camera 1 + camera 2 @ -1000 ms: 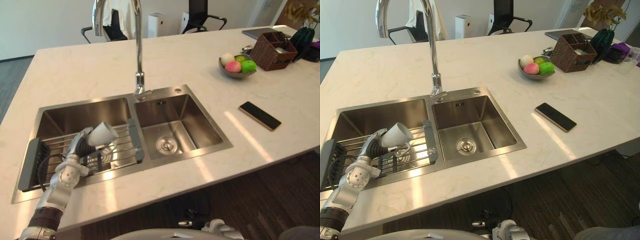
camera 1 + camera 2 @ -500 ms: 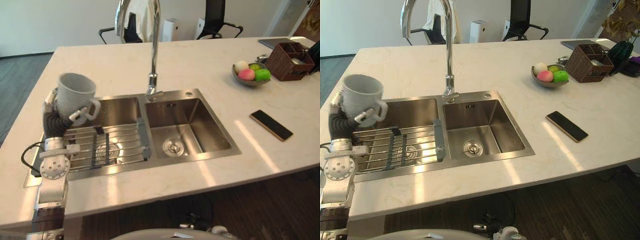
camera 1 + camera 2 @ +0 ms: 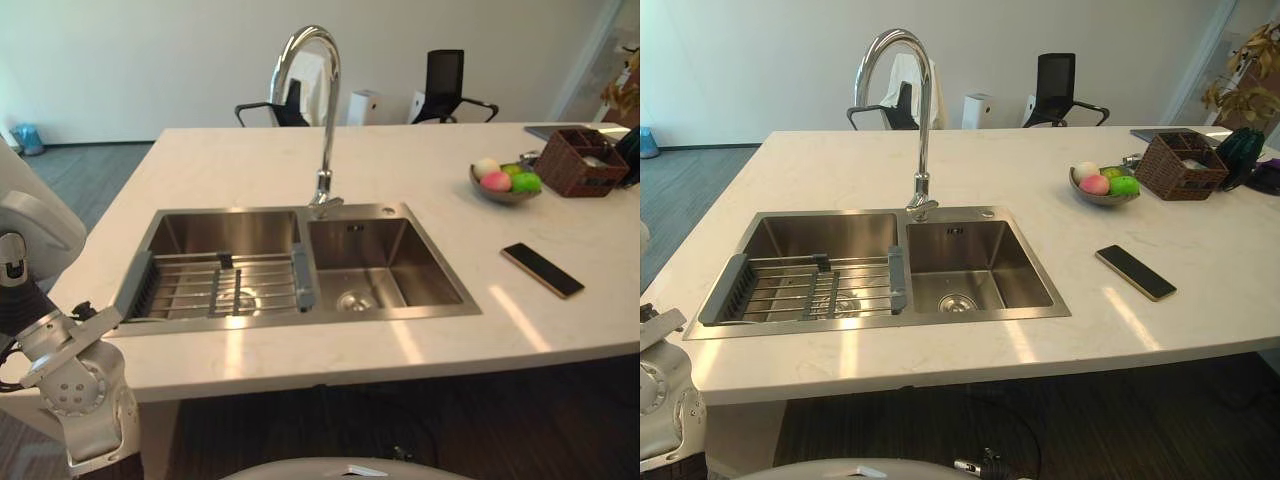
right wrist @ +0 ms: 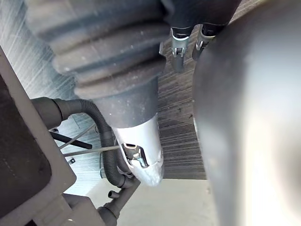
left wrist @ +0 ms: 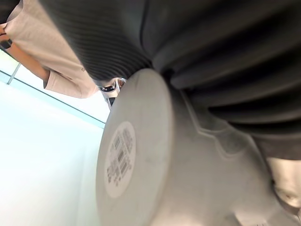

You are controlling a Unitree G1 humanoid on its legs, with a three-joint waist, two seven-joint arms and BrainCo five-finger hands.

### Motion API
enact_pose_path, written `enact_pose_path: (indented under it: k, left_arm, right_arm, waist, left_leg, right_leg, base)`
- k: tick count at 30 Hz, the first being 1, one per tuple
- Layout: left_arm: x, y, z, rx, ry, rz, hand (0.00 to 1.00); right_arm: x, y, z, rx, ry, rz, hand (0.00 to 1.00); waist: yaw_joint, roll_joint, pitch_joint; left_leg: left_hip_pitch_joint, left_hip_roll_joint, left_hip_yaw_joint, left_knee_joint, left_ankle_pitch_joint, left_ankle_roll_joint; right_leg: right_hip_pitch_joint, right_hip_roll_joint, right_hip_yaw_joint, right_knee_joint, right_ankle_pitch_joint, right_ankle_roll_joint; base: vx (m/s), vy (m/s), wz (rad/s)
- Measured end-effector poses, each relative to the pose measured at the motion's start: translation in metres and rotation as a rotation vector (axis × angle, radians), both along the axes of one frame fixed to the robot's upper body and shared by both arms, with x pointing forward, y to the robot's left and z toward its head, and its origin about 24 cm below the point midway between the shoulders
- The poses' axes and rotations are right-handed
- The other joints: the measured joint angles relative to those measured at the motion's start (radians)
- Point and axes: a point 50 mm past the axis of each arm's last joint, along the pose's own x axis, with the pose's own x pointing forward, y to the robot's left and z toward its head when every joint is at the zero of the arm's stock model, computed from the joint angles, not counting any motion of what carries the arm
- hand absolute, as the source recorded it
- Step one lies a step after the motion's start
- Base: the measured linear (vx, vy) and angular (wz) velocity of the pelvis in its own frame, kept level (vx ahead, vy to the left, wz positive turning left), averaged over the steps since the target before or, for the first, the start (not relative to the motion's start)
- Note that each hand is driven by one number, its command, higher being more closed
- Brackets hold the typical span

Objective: Walk over to the sink, pick up the cup, carry it to the dishwasher, place the cup inside the dishwasher, then close the dishwasher door

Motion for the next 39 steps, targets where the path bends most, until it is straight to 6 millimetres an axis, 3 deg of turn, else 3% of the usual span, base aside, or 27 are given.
enact_pose_path:
  k: [4,5,7,8,13,17,18,19,20,21,22,24,25,26,28,29,30,31,32,33,34,38,39]
  left_arm:
    - [0.01,-0.021,-0.004,-0.043,-0.009,-0.14,1.0]
    - [0.014,-0.031,-0.006,-0.086,-0.016,-0.218,1.0]
    - [0.017,-0.039,-0.008,-0.102,-0.018,-0.278,1.0]
    - [0.02,-0.051,-0.009,-0.124,-0.026,-0.351,1.0]
    - [0.015,-0.046,-0.018,-0.153,-0.002,-0.35,1.0]
    - [0.009,-0.042,-0.029,-0.179,0.071,-0.319,1.0]
    - [0.008,-0.042,-0.032,-0.19,0.089,-0.322,1.0]
    - [0.008,-0.042,-0.034,-0.205,0.095,-0.339,1.0]
    - [0.008,-0.042,-0.034,-0.209,0.094,-0.35,1.0]
    - [0.011,-0.046,-0.033,-0.214,0.077,-0.391,1.0]
    - [0.011,-0.049,-0.032,-0.202,0.069,-0.419,1.0]
    - [0.012,-0.053,-0.03,-0.195,0.058,-0.453,1.0]
    - [0.016,-0.059,-0.027,-0.188,0.041,-0.488,1.0]
    - [0.018,-0.061,-0.025,-0.179,0.034,-0.504,1.0]
    - [0.019,-0.059,-0.022,-0.173,0.023,-0.505,1.0]
    - [0.019,-0.058,-0.021,-0.176,0.02,-0.501,1.0]
    - [0.019,-0.057,-0.02,-0.176,0.022,-0.502,1.0]
    - [0.02,-0.059,-0.018,-0.165,0.03,-0.522,1.0]
    - [0.021,-0.066,-0.015,-0.152,0.028,-0.565,1.0]
    - [0.023,-0.071,-0.016,-0.15,0.032,-0.593,1.0]
    - [0.029,-0.076,-0.022,-0.151,0.061,-0.622,1.0]
    - [0.036,-0.084,-0.035,-0.178,0.118,-0.654,1.0]
    - [0.036,-0.087,-0.035,-0.177,0.116,-0.669,1.0]
  right_arm:
    - [-0.011,-0.009,0.001,0.015,-0.045,-0.136,0.0]
    - [-0.019,-0.011,0.0,0.032,-0.067,-0.236,0.0]
    - [-0.029,-0.013,-0.002,0.041,-0.073,-0.301,0.0]
    - [-0.044,-0.018,-0.003,0.028,-0.071,-0.368,0.0]
    - [-0.076,-0.032,-0.006,-0.019,-0.022,-0.494,0.0]
    - [-0.075,-0.033,-0.007,-0.029,-0.018,-0.479,0.0]
    - [-0.072,-0.035,-0.008,-0.036,-0.016,-0.471,0.0]
    - [-0.069,-0.033,-0.009,-0.033,-0.019,-0.487,0.0]
    - [-0.069,-0.032,-0.009,-0.032,-0.022,-0.505,0.0]
    - [-0.068,-0.034,-0.01,-0.034,-0.02,-0.54,0.0]
    - [-0.063,-0.044,-0.008,-0.056,-0.044,-0.561,0.0]
    - [-0.057,-0.058,-0.004,-0.087,-0.07,-0.564,0.0]
    - [-0.054,-0.066,-0.001,-0.103,-0.083,-0.565,0.0]
    - [-0.053,-0.067,-0.001,-0.105,-0.086,-0.579,0.0]
    - [-0.041,-0.07,0.0,-0.106,-0.116,-0.602,0.0]
    - [-0.036,-0.071,0.0,-0.111,-0.136,-0.632,0.0]
    - [-0.032,-0.064,-0.002,-0.091,-0.129,-0.628,0.0]
    - [-0.029,-0.057,-0.005,-0.065,-0.113,-0.603,0.0]
    - [-0.023,-0.055,-0.004,-0.061,-0.14,-0.607,0.0]
    - [-0.018,-0.053,-0.002,-0.059,-0.18,-0.625,0.0]
    - [-0.024,-0.045,-0.006,-0.037,-0.136,-0.599,0.0]
    - [-0.039,-0.036,-0.009,-0.013,-0.077,-0.579,0.0]
    - [-0.035,-0.034,-0.008,-0.004,-0.093,-0.571,0.0]
  waist:
    - [-0.026,0.004,-0.002]
    - [-0.044,0.003,-0.002]
    - [-0.05,0.004,-0.002]
    - [-0.049,0.004,-0.002]
    - [-0.035,0.016,0.01]
    - [0.005,0.017,0.025]
    - [0.012,0.019,0.037]
    - [0.017,0.007,0.05]
    - [0.018,-0.02,0.06]
    - [0.019,-0.034,0.081]
    - [0.03,-0.014,0.091]
    - [0.026,0.024,0.09]
    - [0.01,0.05,0.096]
    - [0.005,0.047,0.097]
    - [0.035,0.038,0.104]
    - [0.051,0.031,0.109]
    - [0.059,0.023,0.119]
    - [0.061,0.02,0.14]
    - [0.051,0.029,0.157]
    - [0.041,0.04,0.171]
    - [0.022,0.041,0.184]
    - [0.021,0.014,0.184]
    - [0.012,0.025,0.177]
  left_leg:
    - [-0.027,0.009,0.007,-0.005,-0.004,0.0]
    - [-0.027,0.014,0.006,-0.005,-0.005,-0.004]
    - [-0.023,0.017,0.006,-0.005,-0.007,-0.01]
    - [-0.019,0.023,0.004,-0.001,-0.011,-0.017]
    - [-0.026,0.025,-0.061,-0.006,0.002,-0.023]
    - [-0.06,0.001,-0.214,-0.006,0.03,-0.021]
    - [-0.089,-0.015,-0.227,-0.006,0.033,0.027]
    - [-0.1,-0.024,-0.108,-0.006,-0.023,0.17]
    - [-0.102,-0.024,-0.006,0.007,-0.059,0.215]
    - [-0.141,0.017,0.236,0.168,-0.108,0.207]
    - [-0.166,0.063,0.406,0.309,-0.151,0.198]
    - [-0.138,0.094,0.541,0.358,-0.175,0.184]
    - [-0.122,0.085,0.56,0.319,-0.183,0.101]
    - [-0.119,0.063,0.525,0.298,-0.176,0.092]
    - [-0.122,0.004,0.447,0.25,-0.166,0.109]
    - [-0.114,-0.028,0.395,0.237,-0.168,0.121]
    - [-0.102,-0.052,0.353,0.236,-0.174,0.13]
    - [-0.084,-0.08,0.276,0.235,-0.186,0.142]
    - [-0.071,-0.096,0.192,0.236,-0.198,0.156]
    - [-0.071,-0.102,0.091,0.236,-0.198,0.159]
    - [-0.069,-0.117,-0.012,0.24,-0.192,0.159]
    - [-0.02,-0.181,-0.194,0.232,-0.192,0.157]
    - [-0.016,-0.181,-0.245,0.238,-0.198,0.149]
  right_leg:
    - [-0.017,-0.018,-0.095,-0.025,0.003,-0.005]
    - [-0.017,-0.02,-0.119,-0.024,0.003,-0.005]
    - [-0.017,-0.021,-0.131,-0.017,0.003,-0.005]
    - [-0.017,-0.021,-0.145,0.001,0.001,-0.003]
    - [-0.013,-0.019,-0.189,0.103,-0.068,0.004]
    - [0.028,-0.043,-0.354,0.148,-0.121,0.009]
    - [0.057,-0.063,-0.462,0.146,-0.13,0.014]
    - [0.094,-0.088,-0.589,0.136,-0.132,0.02]
    - [0.114,-0.113,-0.65,0.118,-0.128,0.025]
    - [0.148,-0.149,-0.778,0.115,-0.129,0.037]
    - [0.171,-0.165,-0.886,0.125,-0.136,0.046]
    - [0.226,-0.164,-1.02,0.151,-0.144,0.058]
    - [0.267,-0.144,-1.075,0.171,-0.144,0.058]
    - [0.275,-0.158,-1.094,0.189,-0.144,0.059]
    - [0.294,-0.208,-1.12,0.286,-0.145,0.059]
    - [0.301,-0.268,-1.126,0.402,-0.143,0.058]
    - [0.314,-0.322,-1.119,0.509,-0.128,0.037]
    - [0.311,-0.392,-1.072,0.67,-0.067,-0.073]
    - [0.243,-0.425,-0.912,0.815,-0.055,-0.187]
    - [0.1,-0.317,-0.608,0.844,-0.191,-0.09]
    - [0.017,-0.189,-0.41,0.769,-0.271,-0.04]
    - [-0.113,-0.087,-0.14,0.566,-0.341,-0.008]
    - [-0.169,-0.042,-0.038,0.524,-0.343,-0.009]
  base:
    - [-0.01,0.0,-0.18]
    - [0.03,-0.006,-0.08]
    - [0.05,-0.028,-0.01]
    - [0.07,-0.04,0.04]
    - [0.09,-0.049,0.39]
    - [0.07,-0.063,1.34]
    - [0.0,-0.012,2.38]
    - [0.0,0.032,2.6]
    - [0.0,0.107,2.96]
    - [0.0,0.166,2.96]
    - [0.0,0.164,2.89]
    - [0.05,0.133,2.68]
    - [0.09,0.171,2.81]
    - [0.1,0.228,2.42]
    - [0.09,0.231,1.47]
    - [0.15,0.245,1.21]
    - [0.23,0.266,1.61]
    - [0.27,0.207,1.86]
    - [0.29,0.147,2.46]
    - [0.32,0.072,3.02]
    - [0.22,0.03,2.69]
    - [0.29,-0.004,1.7]
    - [0.3,-0.061,1.18]
